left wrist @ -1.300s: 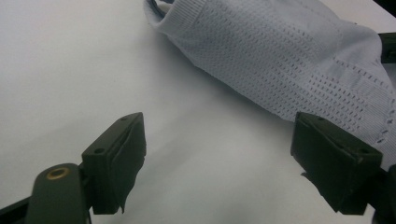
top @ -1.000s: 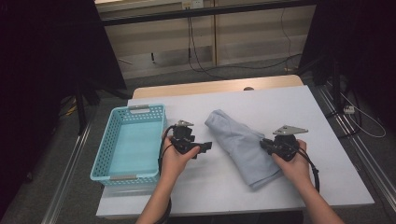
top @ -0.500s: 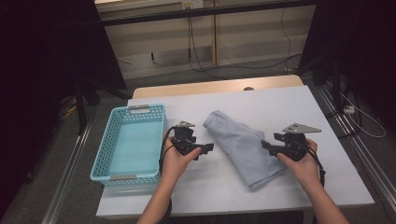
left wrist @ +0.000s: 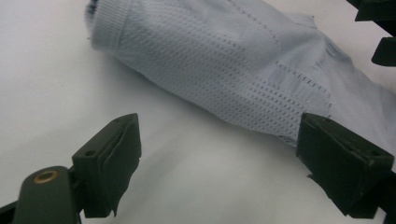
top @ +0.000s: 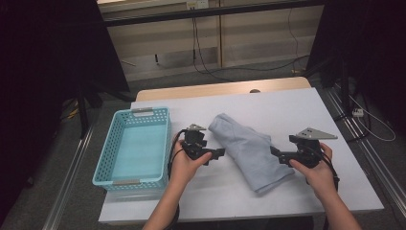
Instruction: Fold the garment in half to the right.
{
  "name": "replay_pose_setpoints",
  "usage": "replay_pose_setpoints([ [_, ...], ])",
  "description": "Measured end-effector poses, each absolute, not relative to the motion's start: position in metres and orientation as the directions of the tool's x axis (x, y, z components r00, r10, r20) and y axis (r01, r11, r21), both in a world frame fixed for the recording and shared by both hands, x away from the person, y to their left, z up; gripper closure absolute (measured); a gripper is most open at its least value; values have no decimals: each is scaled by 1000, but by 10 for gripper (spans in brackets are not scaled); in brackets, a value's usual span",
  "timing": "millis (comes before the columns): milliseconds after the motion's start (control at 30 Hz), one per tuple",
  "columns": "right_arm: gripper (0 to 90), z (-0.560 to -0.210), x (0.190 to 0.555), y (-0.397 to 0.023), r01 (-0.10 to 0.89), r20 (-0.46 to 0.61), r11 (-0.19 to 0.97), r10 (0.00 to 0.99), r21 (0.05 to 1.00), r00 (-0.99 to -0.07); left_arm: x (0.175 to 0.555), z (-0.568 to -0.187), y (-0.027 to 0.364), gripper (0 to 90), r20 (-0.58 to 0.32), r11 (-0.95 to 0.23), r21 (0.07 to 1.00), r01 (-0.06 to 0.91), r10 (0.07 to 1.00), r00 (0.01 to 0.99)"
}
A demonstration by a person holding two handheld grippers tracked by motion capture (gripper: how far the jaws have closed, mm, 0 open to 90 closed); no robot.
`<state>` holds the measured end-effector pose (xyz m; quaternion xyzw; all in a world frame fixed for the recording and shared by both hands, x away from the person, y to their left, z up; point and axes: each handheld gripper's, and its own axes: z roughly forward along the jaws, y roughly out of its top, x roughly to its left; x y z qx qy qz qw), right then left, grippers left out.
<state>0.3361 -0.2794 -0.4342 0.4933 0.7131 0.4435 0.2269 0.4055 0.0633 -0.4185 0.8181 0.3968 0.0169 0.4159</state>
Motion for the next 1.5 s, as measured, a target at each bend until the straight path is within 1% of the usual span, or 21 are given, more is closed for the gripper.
replay_pose_setpoints([
  [233,89,-435,330,-285,507,125,107,907,855,-402,405,-419,55,143,-308,-358,685,634,647,698],
  [667,81,-436,324,-289,507,111,112,914,855,-389,399,-418,35,136,-324,-366,683,632,624,711],
  [733,80,-436,323,-290,506,112,109,916,855,-386,398,-420,31,134,-336,-351,683,640,628,702],
  [900,80,-436,321,-290,506,108,111,917,855,-384,395,-427,21,114,-331,-359,675,645,634,699],
  [1133,80,-435,318,-290,504,110,111,915,857,-388,395,-429,18,90,-339,-341,674,656,646,684],
  [1333,80,-435,318,-289,504,108,112,916,856,-387,392,-425,14,99,-345,-330,690,644,633,693],
  [1500,80,-435,318,-288,505,109,114,914,856,-391,389,-437,5,92,-346,-368,649,666,637,689],
])
